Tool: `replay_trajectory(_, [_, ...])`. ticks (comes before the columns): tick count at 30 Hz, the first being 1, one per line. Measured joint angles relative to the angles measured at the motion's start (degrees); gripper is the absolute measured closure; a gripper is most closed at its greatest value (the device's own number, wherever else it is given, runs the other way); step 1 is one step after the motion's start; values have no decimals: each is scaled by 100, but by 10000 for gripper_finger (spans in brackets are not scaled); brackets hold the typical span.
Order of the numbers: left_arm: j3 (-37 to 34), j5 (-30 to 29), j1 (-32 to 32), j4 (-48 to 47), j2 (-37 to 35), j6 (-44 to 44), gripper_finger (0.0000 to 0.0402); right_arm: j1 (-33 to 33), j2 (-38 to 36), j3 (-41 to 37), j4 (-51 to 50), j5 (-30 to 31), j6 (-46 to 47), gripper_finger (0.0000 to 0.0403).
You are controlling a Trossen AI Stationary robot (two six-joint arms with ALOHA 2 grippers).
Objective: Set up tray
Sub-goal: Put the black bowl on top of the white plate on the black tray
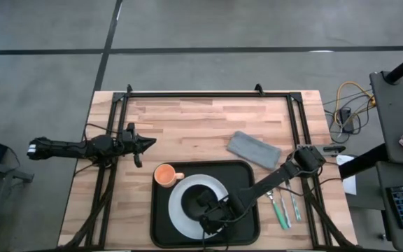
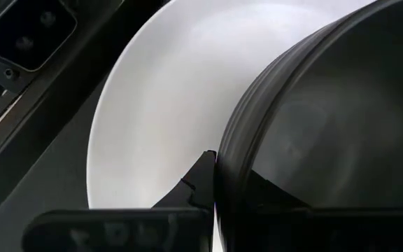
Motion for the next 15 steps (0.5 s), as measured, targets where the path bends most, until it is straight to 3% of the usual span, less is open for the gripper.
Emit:
replay_trajectory(8, [0, 0, 0, 0, -2, -1, 402, -2, 0, -11, 10, 2, 204, 385])
replay_trajectory(15, [0, 0, 0, 0, -2, -1, 402, -2, 0, -11, 105, 2, 260, 324])
